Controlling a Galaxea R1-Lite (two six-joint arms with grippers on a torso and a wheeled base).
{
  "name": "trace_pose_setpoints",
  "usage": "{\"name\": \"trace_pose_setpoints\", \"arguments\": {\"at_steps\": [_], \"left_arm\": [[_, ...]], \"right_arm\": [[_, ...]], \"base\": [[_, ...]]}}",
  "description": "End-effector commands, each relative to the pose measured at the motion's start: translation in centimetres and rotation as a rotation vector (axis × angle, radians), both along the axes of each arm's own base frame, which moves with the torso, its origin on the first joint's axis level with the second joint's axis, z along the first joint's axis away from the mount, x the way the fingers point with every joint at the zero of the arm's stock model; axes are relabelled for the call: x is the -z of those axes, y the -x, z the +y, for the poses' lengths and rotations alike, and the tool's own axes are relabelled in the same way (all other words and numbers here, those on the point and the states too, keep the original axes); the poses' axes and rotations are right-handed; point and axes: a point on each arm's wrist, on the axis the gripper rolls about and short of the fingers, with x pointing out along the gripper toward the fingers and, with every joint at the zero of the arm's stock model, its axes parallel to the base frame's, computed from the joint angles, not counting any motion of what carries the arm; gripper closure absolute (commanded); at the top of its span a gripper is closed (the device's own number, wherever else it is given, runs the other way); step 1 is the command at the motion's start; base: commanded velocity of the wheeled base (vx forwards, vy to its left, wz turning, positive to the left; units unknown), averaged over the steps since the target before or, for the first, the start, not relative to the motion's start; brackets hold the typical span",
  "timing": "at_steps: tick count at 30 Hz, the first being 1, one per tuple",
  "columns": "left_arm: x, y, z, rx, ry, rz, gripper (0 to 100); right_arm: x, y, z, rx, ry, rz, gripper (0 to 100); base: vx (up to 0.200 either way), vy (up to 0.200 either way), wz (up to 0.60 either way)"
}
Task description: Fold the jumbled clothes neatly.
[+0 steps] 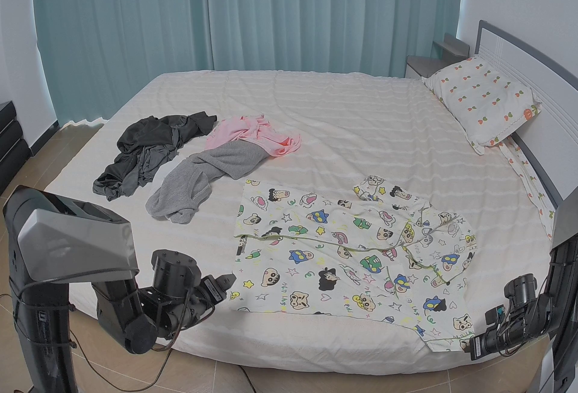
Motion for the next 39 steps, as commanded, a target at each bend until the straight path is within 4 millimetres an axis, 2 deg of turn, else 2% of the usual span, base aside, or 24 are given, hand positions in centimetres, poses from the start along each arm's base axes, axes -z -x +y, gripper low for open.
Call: {"name": "trace_pose_setpoints", "arguments": {"at_steps": [1, 7, 9, 13, 15, 16, 19, 22, 23, 25, 33, 35, 39], "left_arm": [[-2.7, -1.8, 2.1, -0.037, 0.057, -0.081, 0], [-3.8, -3.6, 2.0, -0.033, 0.070, -0.076, 0], [-4.3, -5.1, 1.2, -0.021, 0.073, -0.078, 0], [-3.9, -6.8, -0.3, 0.017, 0.073, -0.029, 0], [-3.9, -6.8, -0.3, 0.017, 0.073, -0.029, 0], [-3.9, -7.8, -0.9, 0.048, 0.090, 0.021, 0], [-4.1, -9.3, -2.0, 0.066, 0.163, 0.096, 0], [-3.0, -9.8, -3.0, 0.074, 0.152, 0.141, 0], [-2.0, -10.2, -3.9, 0.090, 0.135, 0.154, 0], [-1.9, -10.4, -4.5, 0.098, 0.128, 0.147, 0], [-2.1, -10.3, -5.0, 0.105, 0.130, 0.142, 0], [-2.2, -10.1, -5.0, 0.104, 0.132, 0.143, 0], [-3.1, -9.9, -4.9, 0.103, 0.138, 0.129, 0]], "right_arm": [[0.0, 0.7, -0.2, 0.009, 0.023, 0.035, 100], [0.0, 0.8, -0.5, 0.032, 0.035, 0.045, 100], [0.0, 0.8, -0.6, 0.038, 0.035, 0.045, 100], [0.0, 0.8, -0.6, 0.038, 0.035, 0.046, 100], [0.0, 0.8, -0.6, 0.038, 0.035, 0.046, 100], [0.1, 0.9, -0.6, 0.041, 0.034, 0.051, 0], [0.0, 0.9, -0.6, 0.040, 0.026, 0.048, 0], [0.0, 0.9, -0.6, 0.037, 0.020, 0.049, 0], [-0.2, 0.8, -0.5, 0.031, 0.002, 0.038, 0], [-0.8, 0.7, -0.4, 0.023, -0.031, -0.003, 0], [-3.8, -0.4, 0.1, -0.049, -0.140, -0.227, 0], [-4.8, -1.2, 0.5, -0.024, -0.195, -0.304, 0], [-5.2, -2.0, 1.1, 0.058, -0.267, -0.332, 0]], "base": [[0.000, 0.000, 0.00], [0.000, 0.000, 0.00], [0.000, 0.000, 0.00], [0.000, 0.000, 0.00], [0.000, 0.000, 0.00], [0.000, 0.000, 0.00], [0.000, 0.000, 0.00], [0.000, 0.000, 0.00], [0.000, 0.000, 0.00], [0.000, 0.000, 0.00], [0.000, 0.000, 0.00], [0.000, 0.000, 0.00], [0.000, 0.000, 0.00]]}}
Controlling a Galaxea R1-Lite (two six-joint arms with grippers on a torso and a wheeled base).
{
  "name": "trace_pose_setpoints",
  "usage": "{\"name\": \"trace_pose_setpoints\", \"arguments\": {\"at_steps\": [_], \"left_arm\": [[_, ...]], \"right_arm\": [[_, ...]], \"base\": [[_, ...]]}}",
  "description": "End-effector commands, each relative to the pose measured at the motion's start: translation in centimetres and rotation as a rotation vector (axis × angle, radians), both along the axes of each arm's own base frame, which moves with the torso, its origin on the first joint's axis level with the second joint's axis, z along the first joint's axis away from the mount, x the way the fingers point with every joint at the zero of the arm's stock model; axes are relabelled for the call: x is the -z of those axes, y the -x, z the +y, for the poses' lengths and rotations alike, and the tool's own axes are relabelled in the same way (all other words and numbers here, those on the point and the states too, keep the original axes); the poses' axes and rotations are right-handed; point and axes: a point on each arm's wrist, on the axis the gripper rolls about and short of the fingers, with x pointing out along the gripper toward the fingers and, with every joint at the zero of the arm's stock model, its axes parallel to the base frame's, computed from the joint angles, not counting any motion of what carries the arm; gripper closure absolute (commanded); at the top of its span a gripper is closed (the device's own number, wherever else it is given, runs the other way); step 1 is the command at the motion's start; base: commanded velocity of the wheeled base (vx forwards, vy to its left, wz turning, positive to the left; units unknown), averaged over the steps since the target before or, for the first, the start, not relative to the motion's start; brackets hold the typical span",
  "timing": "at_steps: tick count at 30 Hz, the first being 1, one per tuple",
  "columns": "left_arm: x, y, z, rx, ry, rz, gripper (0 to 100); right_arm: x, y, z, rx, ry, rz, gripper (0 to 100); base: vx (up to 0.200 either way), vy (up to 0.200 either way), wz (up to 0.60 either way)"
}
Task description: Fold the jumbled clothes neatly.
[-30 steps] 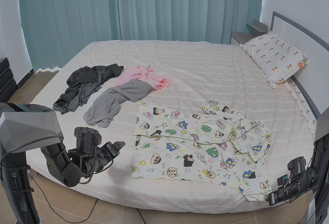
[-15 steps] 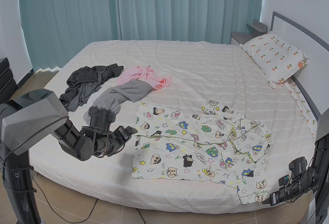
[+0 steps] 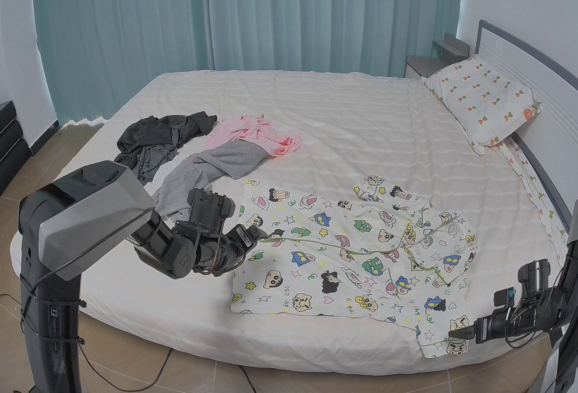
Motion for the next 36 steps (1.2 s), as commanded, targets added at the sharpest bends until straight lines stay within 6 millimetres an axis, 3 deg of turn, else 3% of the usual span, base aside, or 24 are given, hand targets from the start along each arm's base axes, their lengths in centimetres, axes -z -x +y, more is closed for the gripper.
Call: {"name": "trace_pose_setpoints", "arguments": {"at_steps": [1, 10, 19, 31, 36], "left_arm": [[-1.0, 0.4, 0.0, 0.000, 0.008, -0.015, 0], [-2.0, 1.1, -0.1, 0.007, 0.016, -0.027, 0], [-1.9, 1.3, -0.1, 0.007, 0.013, -0.021, 0], [-1.9, 1.8, -0.7, -0.036, 0.014, -0.015, 0], [-2.1, 2.0, -1.3, -0.020, 0.015, -0.019, 0]], "right_arm": [[-1.5, -1.0, 1.0, 0.029, -0.069, -0.100, 0], [-2.4, -3.4, 0.6, 0.119, -0.124, -0.210, 0], [-2.6, -4.0, 0.4, 0.136, -0.133, -0.230, 0], [-2.6, -3.9, 0.4, 0.137, -0.134, -0.227, 0], [-2.7, -3.9, 0.4, 0.137, -0.134, -0.233, 0]], "base": [[0.000, 0.000, 0.00], [0.133, 0.000, 0.00], [0.200, 0.000, 0.00], [0.000, 0.000, 0.00], [0.000, -0.200, 0.00]]}}
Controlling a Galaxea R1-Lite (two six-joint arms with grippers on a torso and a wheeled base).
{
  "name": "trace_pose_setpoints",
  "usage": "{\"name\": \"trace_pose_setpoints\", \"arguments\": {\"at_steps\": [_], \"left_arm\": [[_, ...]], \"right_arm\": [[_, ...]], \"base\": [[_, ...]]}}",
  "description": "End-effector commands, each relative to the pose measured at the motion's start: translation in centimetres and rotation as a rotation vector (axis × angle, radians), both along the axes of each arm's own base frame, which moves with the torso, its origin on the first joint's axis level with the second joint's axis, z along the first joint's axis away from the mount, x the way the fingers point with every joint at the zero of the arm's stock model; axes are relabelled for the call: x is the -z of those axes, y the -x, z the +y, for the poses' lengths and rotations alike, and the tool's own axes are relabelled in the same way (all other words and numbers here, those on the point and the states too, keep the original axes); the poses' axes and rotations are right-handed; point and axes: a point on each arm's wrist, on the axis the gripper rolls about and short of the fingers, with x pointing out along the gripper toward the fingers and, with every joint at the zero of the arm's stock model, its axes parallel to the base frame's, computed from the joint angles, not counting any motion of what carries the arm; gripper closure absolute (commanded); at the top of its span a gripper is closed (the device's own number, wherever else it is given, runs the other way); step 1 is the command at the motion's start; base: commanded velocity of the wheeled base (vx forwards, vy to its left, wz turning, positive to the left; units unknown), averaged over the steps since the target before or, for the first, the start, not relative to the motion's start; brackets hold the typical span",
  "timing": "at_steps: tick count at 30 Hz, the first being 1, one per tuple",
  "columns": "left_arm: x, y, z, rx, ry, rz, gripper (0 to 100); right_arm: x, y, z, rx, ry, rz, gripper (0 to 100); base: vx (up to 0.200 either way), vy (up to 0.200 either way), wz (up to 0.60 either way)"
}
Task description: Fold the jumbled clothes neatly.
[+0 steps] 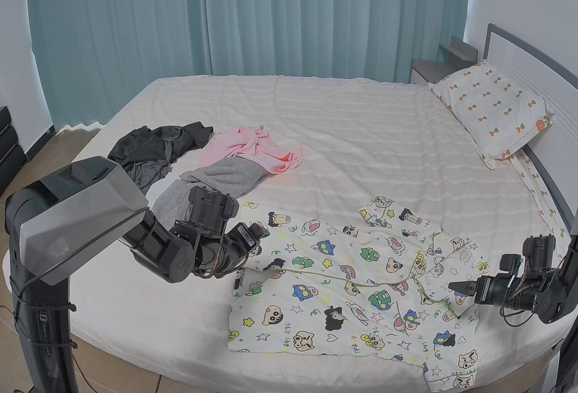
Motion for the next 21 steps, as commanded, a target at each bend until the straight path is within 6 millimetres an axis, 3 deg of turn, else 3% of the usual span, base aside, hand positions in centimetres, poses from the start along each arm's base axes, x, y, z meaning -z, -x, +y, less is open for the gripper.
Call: {"name": "trace_pose_setpoints", "arguments": {"at_steps": [1, 10, 21], "left_arm": [[-0.19, 0.23, -0.52, 0.013, 0.002, -0.006, 0], [-0.30, 0.44, -0.89, 0.023, 0.002, -0.008, 0], [-0.35, 0.39, -0.90, -0.002, -0.017, -0.024, 0]], "right_arm": [[-0.09, 0.00, -0.03, 0.001, 0.000, -0.005, 0], [-0.14, -0.04, -0.03, 0.001, 0.001, -0.008, 0], [-0.24, -0.18, -0.04, 0.002, -0.002, -0.016, 0]], "base": [[0.000, -0.200, 0.00], [0.000, -0.200, 0.00], [0.000, 0.000, 0.00]]}}
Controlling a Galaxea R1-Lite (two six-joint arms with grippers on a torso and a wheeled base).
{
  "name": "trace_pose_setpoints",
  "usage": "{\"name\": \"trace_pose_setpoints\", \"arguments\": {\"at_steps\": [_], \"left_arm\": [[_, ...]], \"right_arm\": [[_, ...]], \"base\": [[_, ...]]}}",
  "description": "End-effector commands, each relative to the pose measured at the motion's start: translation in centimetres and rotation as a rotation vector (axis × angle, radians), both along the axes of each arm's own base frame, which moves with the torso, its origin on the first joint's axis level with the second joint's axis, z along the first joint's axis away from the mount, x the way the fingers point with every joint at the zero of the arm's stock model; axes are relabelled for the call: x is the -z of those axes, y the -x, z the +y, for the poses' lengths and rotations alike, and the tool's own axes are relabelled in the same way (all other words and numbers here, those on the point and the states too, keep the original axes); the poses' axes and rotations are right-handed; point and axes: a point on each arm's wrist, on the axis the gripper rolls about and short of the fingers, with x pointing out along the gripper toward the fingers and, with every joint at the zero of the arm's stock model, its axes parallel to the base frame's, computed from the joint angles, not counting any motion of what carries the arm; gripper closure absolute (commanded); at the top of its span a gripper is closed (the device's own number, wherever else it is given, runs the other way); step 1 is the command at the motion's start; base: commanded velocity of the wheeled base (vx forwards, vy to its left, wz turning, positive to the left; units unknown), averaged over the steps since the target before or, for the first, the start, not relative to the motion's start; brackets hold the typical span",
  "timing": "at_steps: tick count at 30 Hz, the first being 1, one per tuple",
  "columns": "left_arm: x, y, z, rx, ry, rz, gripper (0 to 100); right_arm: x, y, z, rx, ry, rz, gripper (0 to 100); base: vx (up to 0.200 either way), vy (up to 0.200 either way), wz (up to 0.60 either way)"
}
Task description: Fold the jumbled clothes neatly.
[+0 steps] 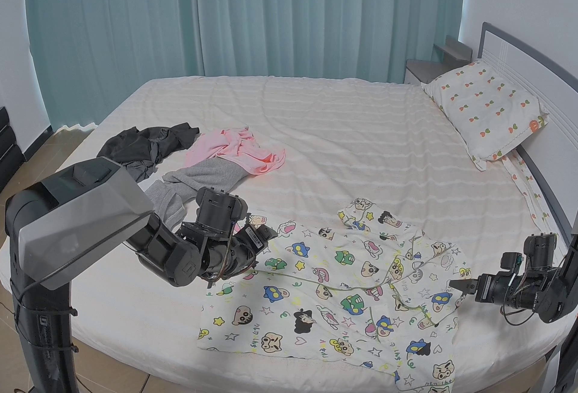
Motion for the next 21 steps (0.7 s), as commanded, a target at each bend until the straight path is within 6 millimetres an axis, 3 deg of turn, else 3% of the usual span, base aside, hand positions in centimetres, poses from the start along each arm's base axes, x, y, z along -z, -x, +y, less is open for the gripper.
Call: {"name": "trace_pose_setpoints", "arguments": {"at_steps": [1, 11, 21], "left_arm": [[-0.1, 0.0, 0.0, -0.003, -0.001, -0.005, 0], [-0.6, 0.1, 0.0, -0.003, 0.001, -0.015, 0], [-1.3, 0.8, 0.3, -0.007, -0.002, -0.026, 0]], "right_arm": [[0.0, 0.0, 0.0, 0.000, -0.001, -0.004, 0], [-1.4, -3.4, 0.9, 0.016, -0.070, -0.125, 0], [-0.6, -11.1, 4.0, -0.089, -0.074, -0.092, 0]], "base": [[0.000, 0.000, 0.00], [0.200, 0.000, 0.00], [0.000, 0.000, 0.00]]}}
